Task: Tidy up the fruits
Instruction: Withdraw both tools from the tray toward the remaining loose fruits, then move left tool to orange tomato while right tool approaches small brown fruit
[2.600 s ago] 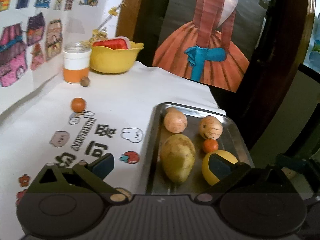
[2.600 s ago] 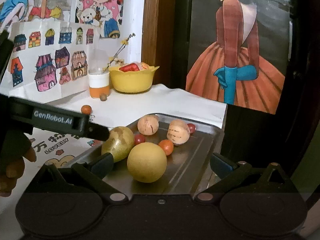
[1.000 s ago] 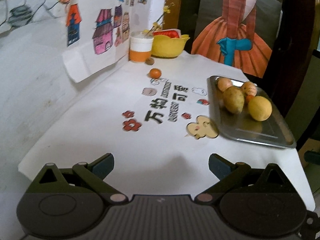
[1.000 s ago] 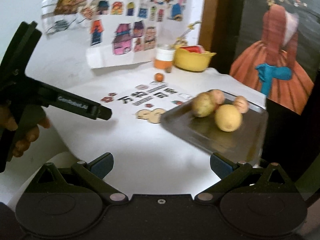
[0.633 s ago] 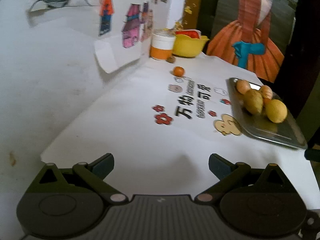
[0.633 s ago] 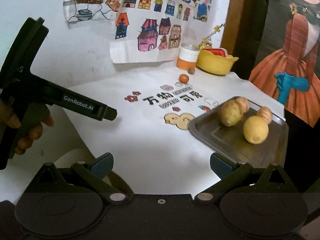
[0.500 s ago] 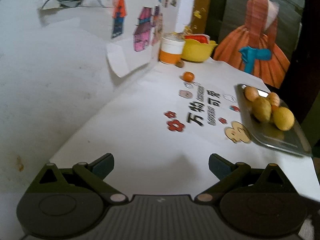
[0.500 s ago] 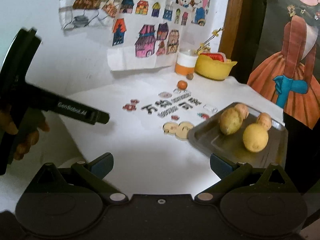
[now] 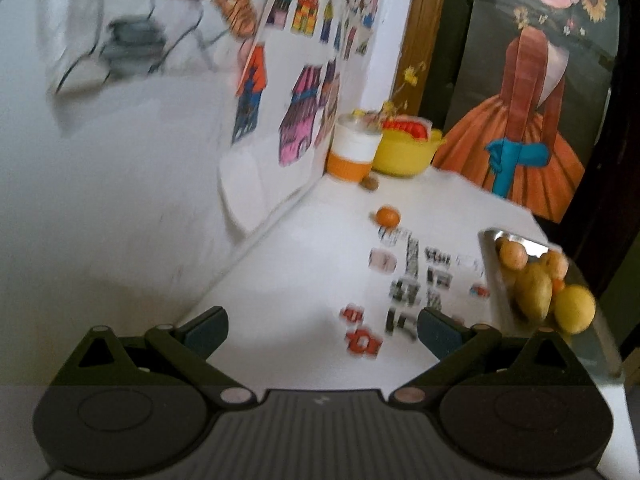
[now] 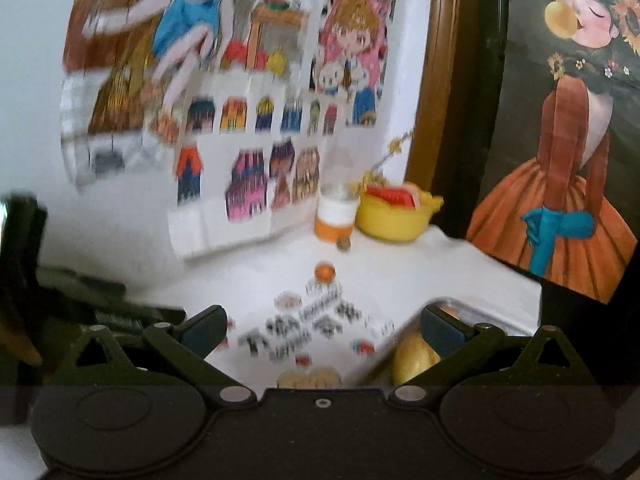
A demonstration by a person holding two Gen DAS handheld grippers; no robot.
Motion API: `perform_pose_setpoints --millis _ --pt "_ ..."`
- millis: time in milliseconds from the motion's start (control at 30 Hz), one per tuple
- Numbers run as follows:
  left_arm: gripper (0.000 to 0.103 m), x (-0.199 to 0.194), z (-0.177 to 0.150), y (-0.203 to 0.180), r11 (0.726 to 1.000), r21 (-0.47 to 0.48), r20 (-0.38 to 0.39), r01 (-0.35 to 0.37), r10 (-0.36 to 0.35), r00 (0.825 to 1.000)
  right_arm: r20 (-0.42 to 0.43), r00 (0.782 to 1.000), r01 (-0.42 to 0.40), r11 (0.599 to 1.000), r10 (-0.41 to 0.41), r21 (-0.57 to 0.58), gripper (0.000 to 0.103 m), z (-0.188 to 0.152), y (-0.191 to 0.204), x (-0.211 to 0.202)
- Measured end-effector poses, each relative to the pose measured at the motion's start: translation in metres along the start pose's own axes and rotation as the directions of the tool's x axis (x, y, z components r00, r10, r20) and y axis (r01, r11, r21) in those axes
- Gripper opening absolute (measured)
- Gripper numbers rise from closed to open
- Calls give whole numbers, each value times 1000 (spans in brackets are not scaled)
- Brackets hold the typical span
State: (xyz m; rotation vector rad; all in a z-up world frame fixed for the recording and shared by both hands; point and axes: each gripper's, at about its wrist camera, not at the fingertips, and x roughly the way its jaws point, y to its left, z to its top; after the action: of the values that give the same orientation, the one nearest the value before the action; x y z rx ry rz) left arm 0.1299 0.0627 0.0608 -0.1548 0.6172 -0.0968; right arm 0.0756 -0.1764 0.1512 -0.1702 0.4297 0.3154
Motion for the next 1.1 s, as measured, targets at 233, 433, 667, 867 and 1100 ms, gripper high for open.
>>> perform_pose_setpoints --millis 233,433,667,867,1100 --pt "103 9 34 -20 997 57 75 46 -51 996 30 997 -67 998 67 15 102 72 -23 6" --pt "103 31 55 -42 991 118 85 67 -78 993 -101 992 -76 996 71 -38 102 118 -43 49" --pt "103 74 75 -51 992 106 43 69 -74 996 -288 954 -92 996 84 -16 102 138 -66 124" --pt "103 120 81 -56 993 98 3 67 -68 998 -370 923 -112 994 107 7 102 132 -83 200" --pt "103 165 81 -52 998 25 -19 65 -64 998 -427 879 -203 977 212 67 102 110 -99 299"
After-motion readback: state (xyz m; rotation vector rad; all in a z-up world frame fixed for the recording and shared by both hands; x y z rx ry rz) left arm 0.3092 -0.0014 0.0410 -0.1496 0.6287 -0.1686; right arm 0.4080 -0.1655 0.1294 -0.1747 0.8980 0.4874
